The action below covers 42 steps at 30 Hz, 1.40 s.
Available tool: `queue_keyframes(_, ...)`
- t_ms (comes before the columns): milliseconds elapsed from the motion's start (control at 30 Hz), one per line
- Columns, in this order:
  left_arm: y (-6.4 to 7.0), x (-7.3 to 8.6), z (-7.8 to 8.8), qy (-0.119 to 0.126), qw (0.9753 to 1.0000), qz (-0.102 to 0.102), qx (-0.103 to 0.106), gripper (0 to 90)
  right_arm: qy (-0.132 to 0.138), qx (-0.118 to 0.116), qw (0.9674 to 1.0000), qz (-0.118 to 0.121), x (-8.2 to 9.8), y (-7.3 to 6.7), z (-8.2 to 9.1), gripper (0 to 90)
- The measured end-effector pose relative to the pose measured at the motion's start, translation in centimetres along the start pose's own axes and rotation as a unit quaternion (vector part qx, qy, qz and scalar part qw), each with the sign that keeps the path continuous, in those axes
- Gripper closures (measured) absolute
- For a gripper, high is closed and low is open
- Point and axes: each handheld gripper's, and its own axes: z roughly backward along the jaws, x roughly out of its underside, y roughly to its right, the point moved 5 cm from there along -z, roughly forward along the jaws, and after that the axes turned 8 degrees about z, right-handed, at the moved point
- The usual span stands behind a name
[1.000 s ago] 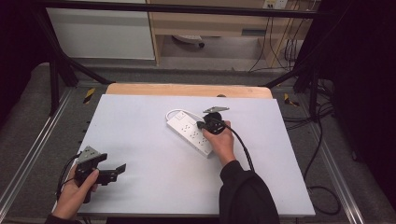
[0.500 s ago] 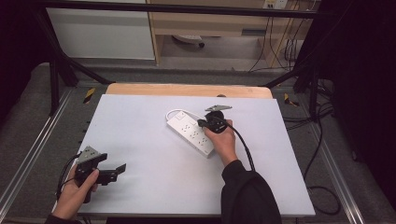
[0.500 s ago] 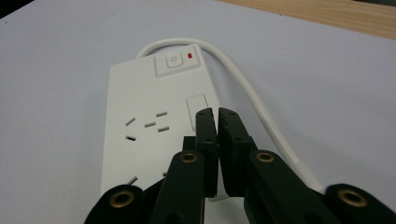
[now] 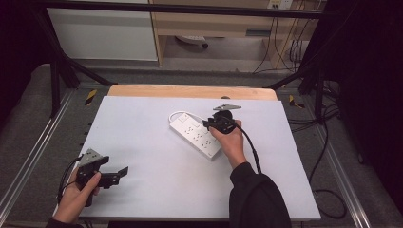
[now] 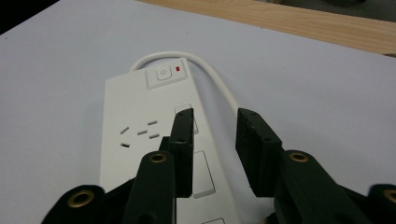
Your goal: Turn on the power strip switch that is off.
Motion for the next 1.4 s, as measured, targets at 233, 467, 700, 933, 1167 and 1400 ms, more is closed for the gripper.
queue_keyframes(233, 0.0, 0.0, 0.0, -0.001, 1.0000, -0.001, -0.001, 8.5, 0.005, 0.009, 0.9999, -0.008, -0.4, 0.5, 1.0, 51.8)
queue_keyframes(467, 0.0, 0.0, 0.0, -0.001, 1.0000, -0.001, -0.002, 8.5, 0.010, 0.022, 0.9993, -0.027, -0.6, 1.4, 1.9, 35.4)
queue_keyframes(700, 0.0, 0.1, 0.0, -0.003, 1.0000, -0.001, -0.003, 8.5, 0.009, 0.025, 0.9989, -0.038, -0.7, 2.0, 2.8, 21.5)
queue_keyframes(933, -0.1, 0.1, 0.0, -0.003, 1.0000, -0.002, -0.004, 8.5, 0.006, 0.033, 0.9982, -0.049, -0.7, 2.6, 4.1, 10.4)
queue_keyframes(1167, -0.1, 0.1, -0.1, -0.004, 1.0000, 0.000, -0.006, 8.3, 0.021, 0.042, 0.9971, -0.060, -0.6, 3.2, 5.8, 8.7)
queue_keyframes(1400, -0.1, 0.1, 0.0, -0.004, 1.0000, 0.001, -0.006, 8.3, 0.033, 0.044, 0.9961, -0.069, 0.5, 3.5, 7.4, 6.8)
